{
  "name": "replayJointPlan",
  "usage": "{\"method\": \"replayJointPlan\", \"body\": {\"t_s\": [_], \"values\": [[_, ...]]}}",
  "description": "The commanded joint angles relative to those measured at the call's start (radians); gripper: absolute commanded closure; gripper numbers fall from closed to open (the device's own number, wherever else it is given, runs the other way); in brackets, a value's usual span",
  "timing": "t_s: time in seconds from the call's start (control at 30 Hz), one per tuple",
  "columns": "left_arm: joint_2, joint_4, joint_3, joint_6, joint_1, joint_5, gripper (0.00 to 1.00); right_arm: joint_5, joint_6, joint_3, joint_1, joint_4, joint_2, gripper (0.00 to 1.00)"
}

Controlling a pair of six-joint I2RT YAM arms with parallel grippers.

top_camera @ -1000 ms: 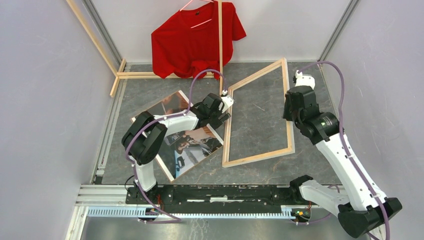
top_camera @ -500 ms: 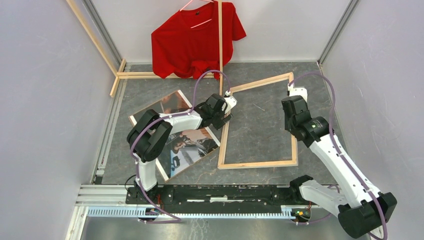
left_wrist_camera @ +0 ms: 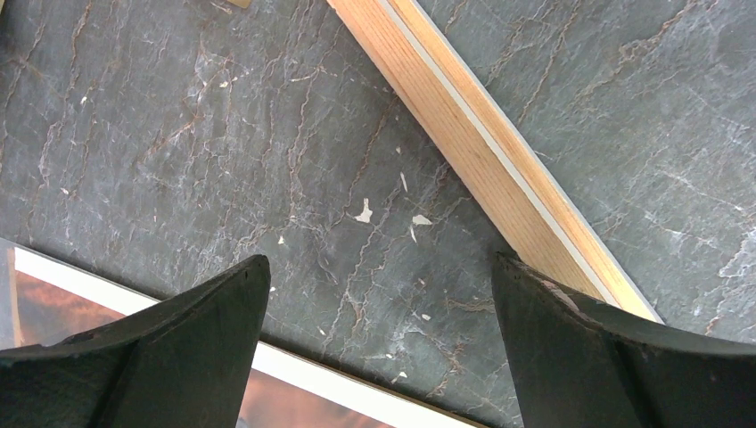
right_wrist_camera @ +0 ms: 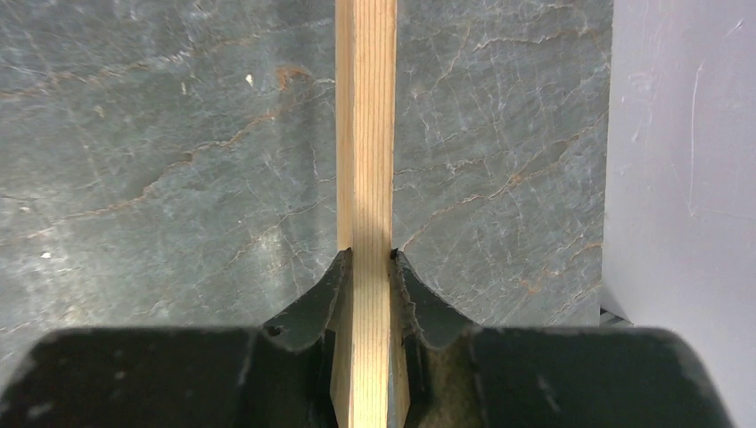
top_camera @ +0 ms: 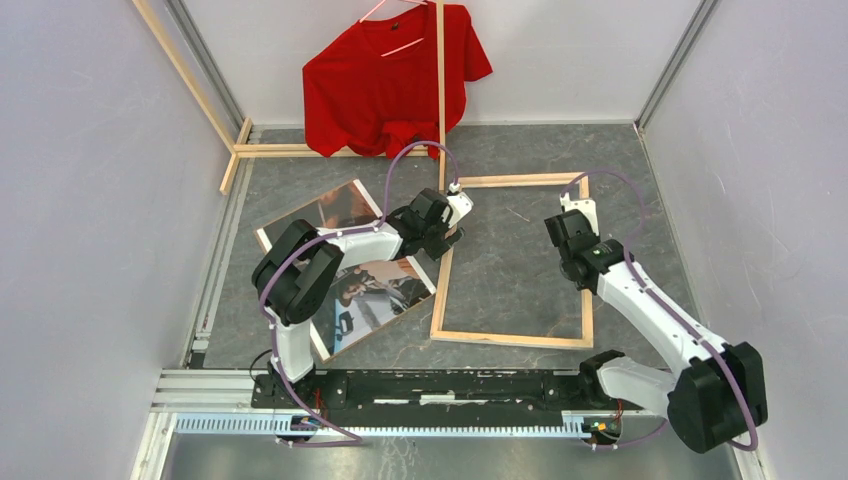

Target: Put the photo into the frame

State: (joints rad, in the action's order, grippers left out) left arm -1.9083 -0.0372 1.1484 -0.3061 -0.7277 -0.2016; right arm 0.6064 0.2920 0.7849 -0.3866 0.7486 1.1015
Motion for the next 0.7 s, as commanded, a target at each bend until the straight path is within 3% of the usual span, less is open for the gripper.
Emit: {"method": "replayJointPlan", "body": {"t_s": [0.0,0.4,0.67], "values": [[0.017,-0.009,-0.038,-0.027,-0.007,0.051,0.0,-0.005,-0.001,-0.036,-0.001,-0.138,0.049,0.89],[0.037,-0.029,-0.05,-0.033,-0.007,0.056,0.0,0.007,-0.021,-0.069,0.043,-0.284,0.258,0.92],[0.071,-0.038,-0.071,-0.026,-0.007,0.081,0.0,-0.022,-0.035,-0.041,0.108,-0.336,0.336,0.87]]}}
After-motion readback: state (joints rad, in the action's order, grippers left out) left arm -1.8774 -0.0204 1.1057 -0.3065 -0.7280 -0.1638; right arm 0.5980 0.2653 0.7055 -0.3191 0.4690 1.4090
